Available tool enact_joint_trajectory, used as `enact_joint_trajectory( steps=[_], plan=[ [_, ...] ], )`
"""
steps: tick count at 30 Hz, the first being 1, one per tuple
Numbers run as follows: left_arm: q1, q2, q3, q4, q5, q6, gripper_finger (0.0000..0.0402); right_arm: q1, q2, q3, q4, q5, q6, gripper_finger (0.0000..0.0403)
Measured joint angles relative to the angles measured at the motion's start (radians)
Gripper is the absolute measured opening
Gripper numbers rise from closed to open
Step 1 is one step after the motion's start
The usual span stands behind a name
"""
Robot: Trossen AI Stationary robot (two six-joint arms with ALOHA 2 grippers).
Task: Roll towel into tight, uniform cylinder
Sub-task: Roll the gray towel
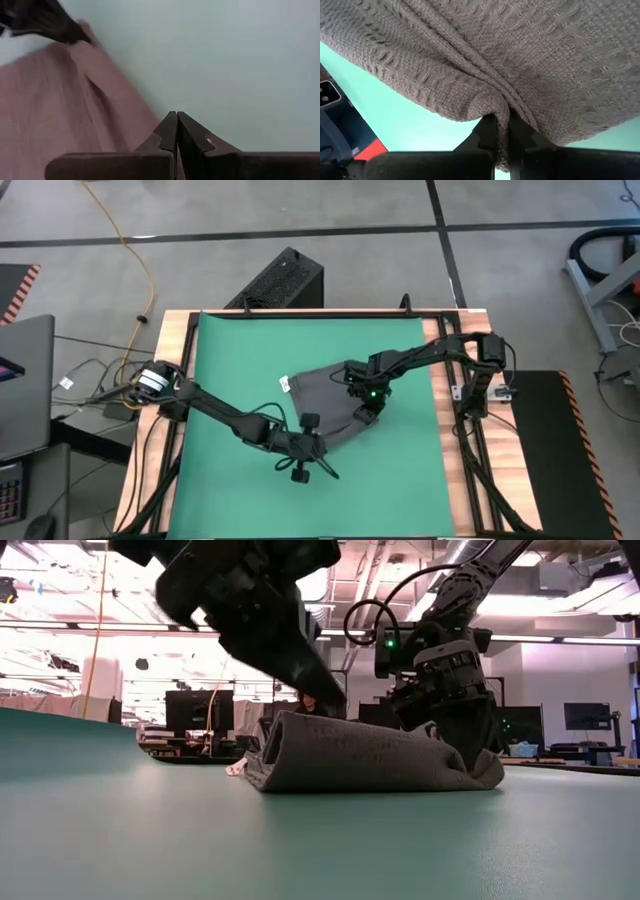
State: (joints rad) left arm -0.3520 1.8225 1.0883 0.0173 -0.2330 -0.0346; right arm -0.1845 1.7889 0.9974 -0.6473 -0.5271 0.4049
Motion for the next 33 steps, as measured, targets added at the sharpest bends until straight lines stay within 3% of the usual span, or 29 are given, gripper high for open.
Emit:
enact_joint_trajectory(
  steps=[18,29,33],
  plan=[
    [-0.007,0.029,0.009,-0.002,0.018,-0.002,0.0000,0.000,0.001,0.000,0.033,0.003,-0.043,0.0033],
    [0.009,0.062,0.053,-0.170,-0.071,0.034,0.0000,0.000,0.001,0.000,0.059,0.005,-0.040,0.0034],
    [0.043,0.065,0.053,-0.192,-0.051,0.052,0.0000,0.000,0.001,0.000,0.056,0.006,-0.025,0.0034]
  ],
)
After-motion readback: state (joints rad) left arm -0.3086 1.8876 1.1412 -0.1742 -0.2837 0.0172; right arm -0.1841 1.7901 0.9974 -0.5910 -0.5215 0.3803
